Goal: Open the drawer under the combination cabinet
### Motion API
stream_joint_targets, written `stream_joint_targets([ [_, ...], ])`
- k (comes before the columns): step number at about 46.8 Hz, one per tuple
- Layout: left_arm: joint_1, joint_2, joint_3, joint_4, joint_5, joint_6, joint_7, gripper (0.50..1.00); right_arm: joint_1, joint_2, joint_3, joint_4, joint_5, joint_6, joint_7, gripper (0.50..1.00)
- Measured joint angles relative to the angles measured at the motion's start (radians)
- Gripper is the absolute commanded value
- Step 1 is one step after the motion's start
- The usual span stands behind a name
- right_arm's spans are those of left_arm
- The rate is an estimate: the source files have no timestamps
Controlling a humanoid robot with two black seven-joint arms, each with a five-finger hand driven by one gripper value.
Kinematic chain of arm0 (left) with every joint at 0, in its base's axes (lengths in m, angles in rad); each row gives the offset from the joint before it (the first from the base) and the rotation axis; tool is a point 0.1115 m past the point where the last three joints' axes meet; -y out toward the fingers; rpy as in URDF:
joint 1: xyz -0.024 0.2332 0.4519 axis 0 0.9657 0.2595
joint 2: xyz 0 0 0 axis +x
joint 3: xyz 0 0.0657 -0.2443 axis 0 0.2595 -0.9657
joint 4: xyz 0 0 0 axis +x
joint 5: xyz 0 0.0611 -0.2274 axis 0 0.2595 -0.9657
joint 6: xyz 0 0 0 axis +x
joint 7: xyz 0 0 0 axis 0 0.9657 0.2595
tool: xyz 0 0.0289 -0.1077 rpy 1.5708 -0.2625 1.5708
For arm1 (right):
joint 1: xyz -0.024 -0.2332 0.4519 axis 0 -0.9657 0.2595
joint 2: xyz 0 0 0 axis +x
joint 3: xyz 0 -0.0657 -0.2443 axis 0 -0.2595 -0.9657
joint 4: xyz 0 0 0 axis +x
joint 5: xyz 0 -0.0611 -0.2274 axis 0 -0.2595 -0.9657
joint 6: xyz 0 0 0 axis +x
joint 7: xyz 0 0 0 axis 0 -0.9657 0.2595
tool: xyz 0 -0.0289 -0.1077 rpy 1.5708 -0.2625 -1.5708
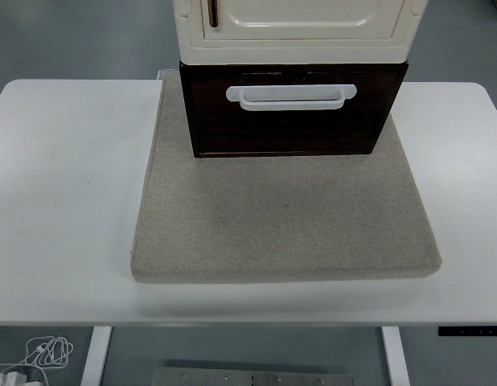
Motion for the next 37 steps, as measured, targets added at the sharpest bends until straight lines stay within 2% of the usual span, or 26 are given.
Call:
stream_joint_targets([
  [8, -0.019, 0.002, 0.005, -0.057, 0.041, -0.026, 0.021, 1.000, 0.000, 0.000, 0.000, 0.000, 0.000, 0.000, 0.000, 0.928],
  [14, -0.020, -0.005, 0.022, -0.086, 0.090, -0.053, 0.062, 1.000, 0.000, 0.000, 0.000, 0.000, 0.000, 0.000, 0.000, 0.928],
  [23, -0.021, -0.011, 0.069, -0.104, 0.112, -0.075, 0.096, 1.000, 0.000, 0.000, 0.000, 0.000, 0.000, 0.000, 0.000, 0.928],
  [37, -0.136, 0.017, 0.291, -0.126, 0.115, -0.139, 0.120, 1.000, 0.000, 0.000, 0.000, 0.000, 0.000, 0.000, 0.000, 0.928],
])
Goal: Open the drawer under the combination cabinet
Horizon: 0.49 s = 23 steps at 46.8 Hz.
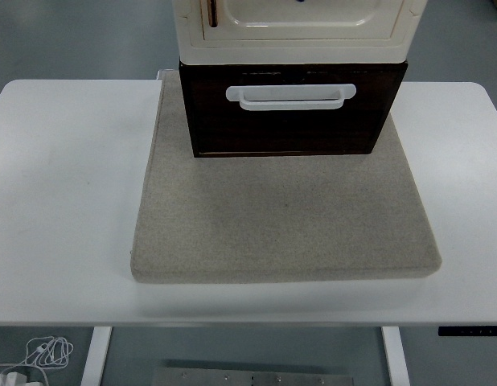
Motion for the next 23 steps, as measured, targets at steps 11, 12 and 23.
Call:
stream_joint_targets([
  [11, -0.040, 0.029, 0.115, -0.052, 0.000, -0.046, 0.040, 1.000, 0.000, 0.000, 0.000, 0.000, 0.000, 0.000, 0.000, 0.928],
  [12, -0.041, 0.030, 0.124, -0.054, 0.000, -0.049, 0.044, 1.000, 0.000, 0.000, 0.000, 0.000, 0.000, 0.000, 0.000, 0.928],
  [23, -0.076, 0.035, 0.214, -0.068, -0.002, -0.058, 0.113, 1.000, 0.000, 0.000, 0.000, 0.000, 0.000, 0.000, 0.000, 0.928],
])
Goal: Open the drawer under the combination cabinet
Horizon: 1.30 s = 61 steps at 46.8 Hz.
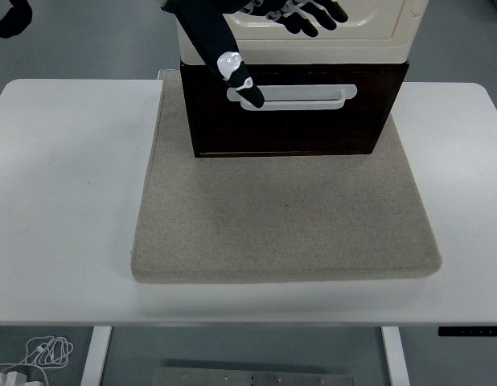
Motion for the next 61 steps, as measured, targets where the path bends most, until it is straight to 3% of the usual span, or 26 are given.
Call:
stream_joint_targets([
  [18, -0.049, -0.003, 0.104, -0.018, -0.043, -0.020, 0.163, 1.000, 0.000, 0.000, 0.000, 0.000, 0.000, 0.000, 0.000, 0.928],
  [31, -0.057, -0.006, 0.128, -0.007, -0.082, -0.012, 0.156, 1.000, 0.000, 0.000, 0.000, 0.000, 0.000, 0.000, 0.000, 0.928],
  [46, -0.080, -0.019, 0.182, 0.021, -0.061, 0.003, 0.177, 0.941, 0.000, 0.000, 0.000, 0.000, 0.000, 0.000, 0.000, 0.928],
  [52, -0.127, -0.060, 0.237, 0.039, -0.035, 0.006, 0.178, 0.956, 0.000, 0.000, 0.000, 0.000, 0.000, 0.000, 0.000, 0.928],
  [61, -0.125, -0.157, 0.246, 0.098, 0.049, 0.031, 0.178, 0.975, 0.000, 0.000, 0.000, 0.000, 0.000, 0.000, 0.000, 0.928],
])
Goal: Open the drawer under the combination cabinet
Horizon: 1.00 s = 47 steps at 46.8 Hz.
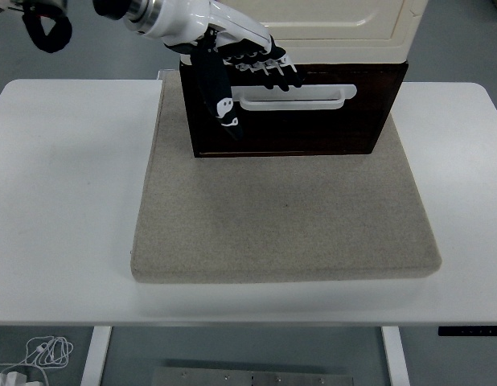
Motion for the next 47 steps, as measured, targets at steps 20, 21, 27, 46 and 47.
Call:
stream_joint_targets([
  [20, 0.011, -0.143, 0.026, 0.092, 0.029, 0.091, 0.002, 0.990, 0.000, 0.000, 0.000, 0.000, 0.000, 0.000, 0.000, 0.928],
  [21, 0.011, -0.148, 0.030, 0.098, 0.029, 0.099, 0.004, 0.990, 0.000, 0.000, 0.000, 0.000, 0.000, 0.000, 0.000, 0.928],
  [27, 0.021, -0.169, 0.039, 0.122, 0.029, 0.139, 0.023, 0.992, 0.000, 0.000, 0.000, 0.000, 0.000, 0.000, 0.000, 0.928],
  [46, 0.061, -0.191, 0.038, 0.126, 0.027, 0.221, 0.050, 0.996, 0.000, 0.000, 0.000, 0.000, 0.000, 0.000, 0.000, 0.928],
  [47, 0.063, -0.191, 0.038, 0.125, 0.027, 0.222, 0.051, 0.996, 0.000, 0.000, 0.000, 0.000, 0.000, 0.000, 0.000, 0.928],
])
